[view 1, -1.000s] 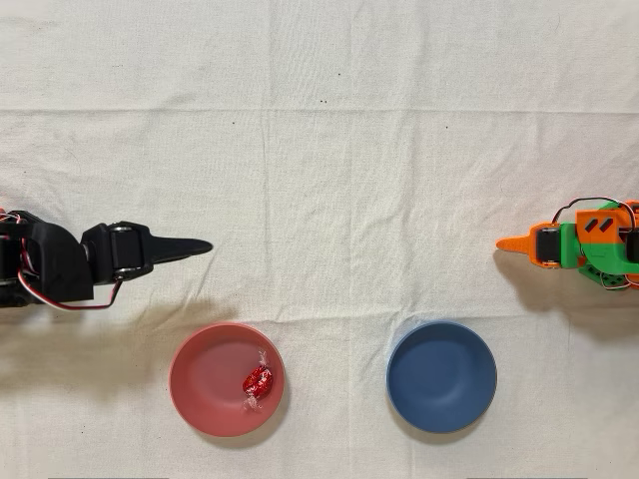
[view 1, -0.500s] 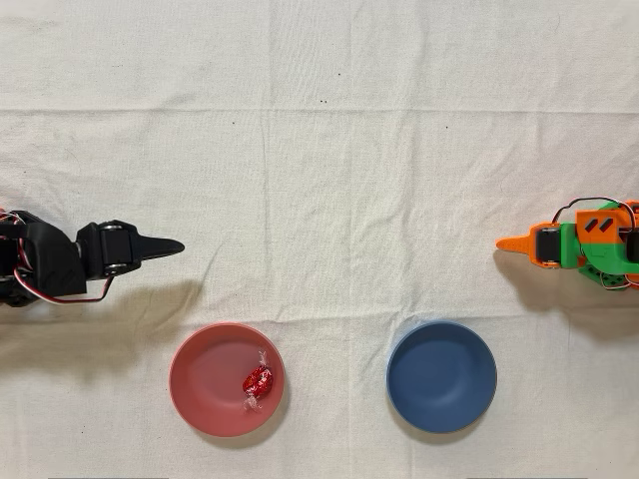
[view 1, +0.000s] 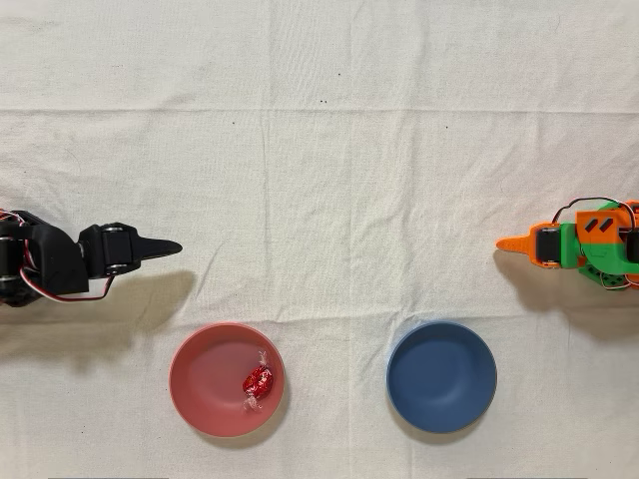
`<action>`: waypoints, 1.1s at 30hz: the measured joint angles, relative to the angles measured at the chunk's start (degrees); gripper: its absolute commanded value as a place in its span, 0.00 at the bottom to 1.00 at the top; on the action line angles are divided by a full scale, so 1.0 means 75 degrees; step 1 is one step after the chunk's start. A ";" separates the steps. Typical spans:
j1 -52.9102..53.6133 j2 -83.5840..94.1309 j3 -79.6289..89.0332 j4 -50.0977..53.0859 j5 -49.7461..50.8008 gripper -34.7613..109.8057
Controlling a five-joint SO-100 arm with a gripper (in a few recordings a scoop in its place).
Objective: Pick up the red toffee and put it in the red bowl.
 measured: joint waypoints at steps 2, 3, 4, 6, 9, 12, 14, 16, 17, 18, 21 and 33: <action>0.0000 0.0012 0.0211 -0.0152 0.0094 0.24; 0.0000 0.0035 0.0281 -0.0223 0.0105 0.24; 0.0000 0.0035 0.0340 -0.0305 0.0141 0.24; 0.0000 0.0035 0.0410 -0.0387 0.0270 0.25; 0.0000 0.0035 0.0445 -0.0387 0.0445 0.25; 0.0000 0.0035 0.0504 -0.0117 0.0410 0.26; 0.0000 0.0035 0.0586 -0.0105 0.0293 0.25; 0.0000 0.0035 0.0656 -0.0105 0.0211 0.25; 0.0000 0.0035 0.0680 -0.0105 0.0141 0.25; 0.0000 0.0035 0.0680 -0.0105 0.0094 0.25; 0.0000 0.0035 0.0691 -0.0105 0.0047 0.25; 0.0000 0.0035 0.0691 -0.0105 0.0035 0.25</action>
